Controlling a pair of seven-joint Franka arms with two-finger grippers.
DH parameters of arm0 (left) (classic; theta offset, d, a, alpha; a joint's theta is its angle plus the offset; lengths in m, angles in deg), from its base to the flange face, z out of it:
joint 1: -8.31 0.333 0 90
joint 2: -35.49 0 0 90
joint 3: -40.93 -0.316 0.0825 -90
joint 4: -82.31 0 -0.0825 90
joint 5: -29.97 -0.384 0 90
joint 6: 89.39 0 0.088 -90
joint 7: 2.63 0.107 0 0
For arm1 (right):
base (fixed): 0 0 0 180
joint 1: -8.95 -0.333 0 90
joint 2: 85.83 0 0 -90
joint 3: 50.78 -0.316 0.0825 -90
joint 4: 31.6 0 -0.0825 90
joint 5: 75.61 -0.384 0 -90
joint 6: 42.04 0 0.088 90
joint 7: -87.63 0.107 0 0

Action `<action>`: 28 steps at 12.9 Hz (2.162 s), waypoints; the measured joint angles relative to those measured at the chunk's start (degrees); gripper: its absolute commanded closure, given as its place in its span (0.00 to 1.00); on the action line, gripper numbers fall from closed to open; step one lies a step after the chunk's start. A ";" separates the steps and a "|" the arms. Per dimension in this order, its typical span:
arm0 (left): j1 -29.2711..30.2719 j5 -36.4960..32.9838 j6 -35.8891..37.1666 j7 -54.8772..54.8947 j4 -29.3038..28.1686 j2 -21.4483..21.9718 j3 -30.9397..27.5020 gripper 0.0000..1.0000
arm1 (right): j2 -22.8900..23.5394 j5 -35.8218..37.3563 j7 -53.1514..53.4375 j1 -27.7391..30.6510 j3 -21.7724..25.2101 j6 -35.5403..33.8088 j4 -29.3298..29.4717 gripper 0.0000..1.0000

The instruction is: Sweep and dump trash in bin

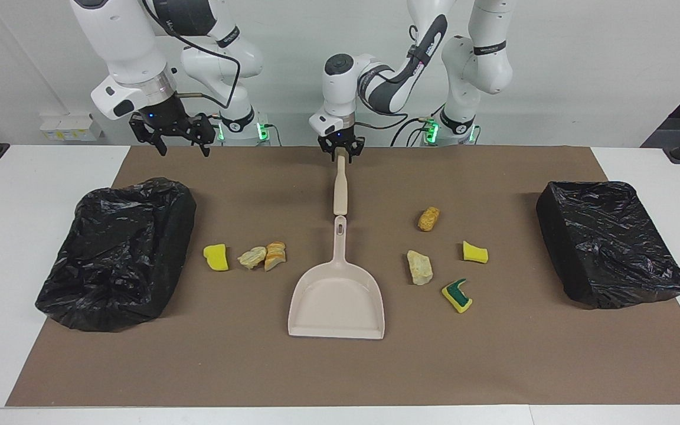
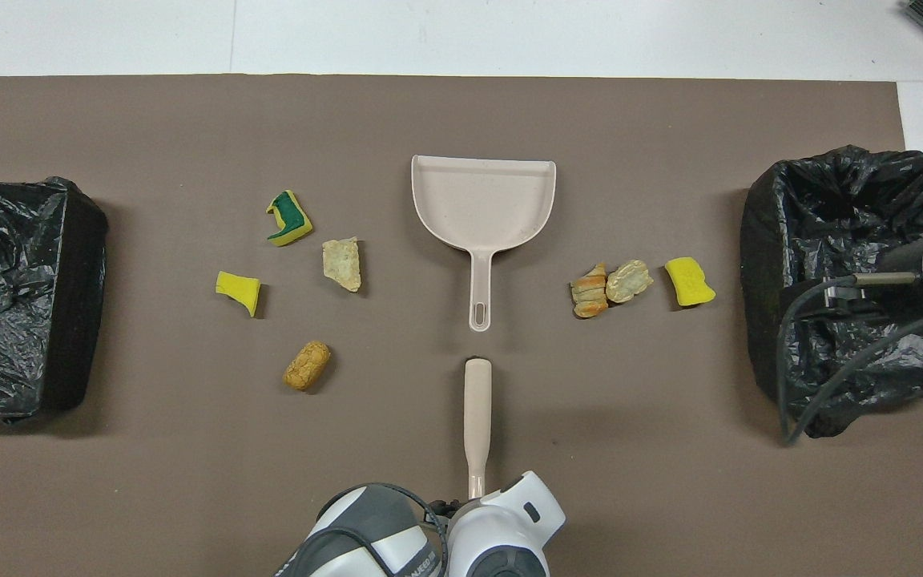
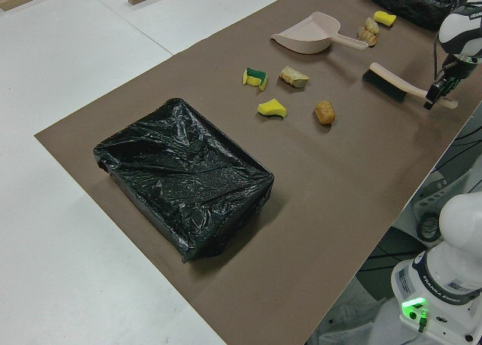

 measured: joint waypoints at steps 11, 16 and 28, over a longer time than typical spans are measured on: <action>9.31 -5.76 19.35 -2.76 3.05 5.82 -0.93 1.00 | 4.33 -2.15 5.63 -3.82 -1.90 5.28 3.26 0.00; 26.26 -11.08 20.29 -2.25 3.34 5.55 -1.25 1.00 | 17.72 -2.14 20.71 -14.13 -2.22 15.36 7.93 0.00; 42.91 -6.71 14.15 17.43 1.35 4.91 -0.84 1.00 | 33.43 -2.36 30.54 -25.30 -2.07 29.20 6.97 0.50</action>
